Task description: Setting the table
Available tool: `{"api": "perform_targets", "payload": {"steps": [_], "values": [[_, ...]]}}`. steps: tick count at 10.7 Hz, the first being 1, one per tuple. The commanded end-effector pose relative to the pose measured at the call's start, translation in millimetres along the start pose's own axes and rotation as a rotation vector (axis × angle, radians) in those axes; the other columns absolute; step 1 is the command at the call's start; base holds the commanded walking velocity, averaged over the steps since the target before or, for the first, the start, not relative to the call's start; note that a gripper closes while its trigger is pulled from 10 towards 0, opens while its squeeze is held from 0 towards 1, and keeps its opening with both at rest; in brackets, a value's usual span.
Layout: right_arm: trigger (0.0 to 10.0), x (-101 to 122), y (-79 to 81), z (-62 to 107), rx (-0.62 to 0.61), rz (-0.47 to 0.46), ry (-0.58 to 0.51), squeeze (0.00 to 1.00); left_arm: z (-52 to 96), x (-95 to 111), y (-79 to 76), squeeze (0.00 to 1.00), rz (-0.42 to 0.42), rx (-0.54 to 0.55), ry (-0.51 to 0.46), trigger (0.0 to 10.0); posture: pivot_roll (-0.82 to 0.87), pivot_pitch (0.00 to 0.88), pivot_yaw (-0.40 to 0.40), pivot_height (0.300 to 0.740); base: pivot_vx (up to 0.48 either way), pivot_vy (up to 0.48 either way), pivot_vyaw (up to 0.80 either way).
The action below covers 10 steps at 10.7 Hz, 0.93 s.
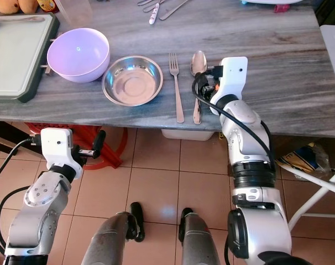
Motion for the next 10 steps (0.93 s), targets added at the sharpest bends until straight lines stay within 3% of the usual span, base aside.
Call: {"api": "perform_targets", "payload": {"steps": [1,4,6,10], "values": [[10.0,-1,6.4,-1.3,0.028,-0.014,-0.004,0.0,2.2,-6,3.4,0.0,-0.004,0.011,0.02,10.0,0.01,0.324,0.063,0.74,0.0,0.0,0.0],[10.0,1,11.9,-2.6,0.048,-0.02,-0.014,0.0,1.1,-6,2.7,0.0,-0.003,0.011,0.013,10.0,0.02,0.318,0.058,0.74,0.0,0.0,0.0],[10.0,1,6.7,1.0,0.027,-0.021,-0.016,0.0,1.2,-5,2.7,0.0,0.0,0.015,0.01,10.0,0.02,0.313,0.053,0.74,0.0,0.0,0.0],[10.0,22,-9.0,22.8,-0.072,-0.073,-0.171,0.0,-3.7,-4,-0.6,0.0,0.014,0.008,-0.01,10.0,-0.01,0.285,0.056,0.74,0.0,0.0,0.0]]}}
Point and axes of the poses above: a point about 5 cm out from each wrist's last joint towards the gripper, its own z axis pointing back from the gripper into the wrist, its own x axis along the axis of the wrist's last joint, y = z × x, the point moved 5 cm from there along -z, pointing out of the wrist towards the gripper, and after that the axes turned 5 degrees about z, right-handed, at the moved point
